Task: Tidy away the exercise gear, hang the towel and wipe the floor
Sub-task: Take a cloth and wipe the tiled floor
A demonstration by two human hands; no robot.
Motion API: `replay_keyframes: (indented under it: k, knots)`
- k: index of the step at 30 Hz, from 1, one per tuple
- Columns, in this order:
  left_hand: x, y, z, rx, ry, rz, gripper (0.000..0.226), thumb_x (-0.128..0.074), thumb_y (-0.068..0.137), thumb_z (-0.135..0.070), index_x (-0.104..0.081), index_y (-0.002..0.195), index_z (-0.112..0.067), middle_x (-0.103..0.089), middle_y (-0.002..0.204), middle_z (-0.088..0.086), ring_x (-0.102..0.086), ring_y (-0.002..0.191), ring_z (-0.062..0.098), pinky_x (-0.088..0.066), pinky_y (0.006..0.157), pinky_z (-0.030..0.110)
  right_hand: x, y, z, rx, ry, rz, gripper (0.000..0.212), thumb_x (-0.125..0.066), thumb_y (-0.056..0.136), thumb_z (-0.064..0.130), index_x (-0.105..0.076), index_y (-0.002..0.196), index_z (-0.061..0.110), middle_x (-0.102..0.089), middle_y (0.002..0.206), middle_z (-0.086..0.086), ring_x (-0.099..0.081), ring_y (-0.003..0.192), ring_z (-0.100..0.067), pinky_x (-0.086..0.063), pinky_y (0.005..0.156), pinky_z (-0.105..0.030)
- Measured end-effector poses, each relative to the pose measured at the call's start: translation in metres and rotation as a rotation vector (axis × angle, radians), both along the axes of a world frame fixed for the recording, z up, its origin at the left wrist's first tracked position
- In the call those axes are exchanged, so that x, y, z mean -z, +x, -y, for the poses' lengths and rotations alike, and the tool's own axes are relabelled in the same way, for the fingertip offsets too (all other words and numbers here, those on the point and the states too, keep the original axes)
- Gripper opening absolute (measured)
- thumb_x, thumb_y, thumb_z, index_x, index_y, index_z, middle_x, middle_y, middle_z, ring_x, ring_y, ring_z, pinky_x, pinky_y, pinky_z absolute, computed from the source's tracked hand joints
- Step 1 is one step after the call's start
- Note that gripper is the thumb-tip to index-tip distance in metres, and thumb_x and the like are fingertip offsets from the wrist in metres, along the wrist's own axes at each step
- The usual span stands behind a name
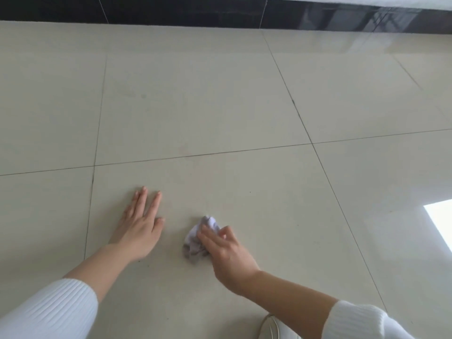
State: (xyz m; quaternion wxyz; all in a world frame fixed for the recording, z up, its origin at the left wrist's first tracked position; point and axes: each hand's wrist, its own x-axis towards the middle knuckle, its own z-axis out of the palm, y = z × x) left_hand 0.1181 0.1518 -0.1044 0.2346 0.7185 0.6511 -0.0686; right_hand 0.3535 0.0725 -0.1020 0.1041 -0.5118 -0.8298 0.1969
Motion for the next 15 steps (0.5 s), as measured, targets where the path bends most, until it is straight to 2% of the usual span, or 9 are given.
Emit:
replay_keyframes:
  k: [2,4,7,10,12,15]
  knots:
    - [-0.005,-0.001,0.000,-0.003,-0.009,0.011,0.062,-0.026,0.101,-0.042,0.005,0.152,-0.028,0.027,0.156,0.005,0.018,0.146,0.020,0.003,0.118,0.033,0.002,0.000,0.006,-0.198,0.051,0.011,0.054,-0.048,0.078,-0.001,-0.055,0.130,0.009,-0.056,0.137,-0.005,-0.052,0.082,-0.029,-0.049,0.078,-0.030]
    - [-0.008,-0.007,0.003,-0.003,0.005,0.017,0.061,-0.027,0.100,-0.043,0.003,0.152,-0.029,0.028,0.156,0.004,0.017,0.146,0.020,0.001,0.119,0.034,0.005,0.010,-0.006,-0.236,0.052,0.004,0.054,-0.056,0.079,-0.002,-0.055,0.131,0.011,-0.055,0.138,-0.003,-0.054,0.084,-0.030,-0.053,0.074,-0.032]
    - [-0.005,-0.023,0.011,-0.052,0.022,-0.029,0.062,-0.026,0.100,-0.043,0.004,0.153,-0.029,0.028,0.156,0.005,0.017,0.146,0.022,0.000,0.120,0.037,0.005,0.035,-0.044,0.052,0.021,0.005,0.063,-0.049,0.077,-0.006,-0.051,0.137,0.013,-0.050,0.143,-0.002,-0.051,0.091,-0.032,-0.055,0.067,-0.041]
    - [0.000,-0.033,0.014,-0.139,0.037,-0.083,0.068,-0.024,0.098,-0.048,0.011,0.152,-0.025,0.029,0.156,0.008,0.020,0.146,0.023,0.004,0.119,0.038,0.000,0.070,-0.091,0.472,-0.026,0.052,0.071,-0.036,0.080,-0.013,-0.036,0.145,0.016,-0.034,0.153,0.003,-0.039,0.106,-0.030,-0.048,0.080,-0.041]
    - [0.001,-0.035,0.012,-0.174,0.076,-0.088,0.070,-0.025,0.097,-0.049,0.011,0.152,-0.023,0.029,0.156,0.009,0.020,0.146,0.024,0.006,0.118,0.038,-0.004,0.089,-0.119,0.644,-0.065,0.078,0.069,-0.032,0.078,-0.013,-0.036,0.141,0.013,-0.034,0.149,0.000,-0.034,0.106,-0.029,-0.041,0.081,-0.037]
    - [0.005,-0.035,0.009,-0.227,0.096,-0.097,0.073,-0.021,0.096,-0.053,0.010,0.152,-0.020,0.026,0.156,0.012,0.019,0.146,0.026,0.006,0.118,0.038,-0.002,0.085,-0.151,0.791,-0.081,0.098,0.056,-0.034,0.075,-0.011,-0.042,0.128,0.006,-0.040,0.138,-0.007,-0.032,0.105,-0.032,-0.037,0.084,-0.036]
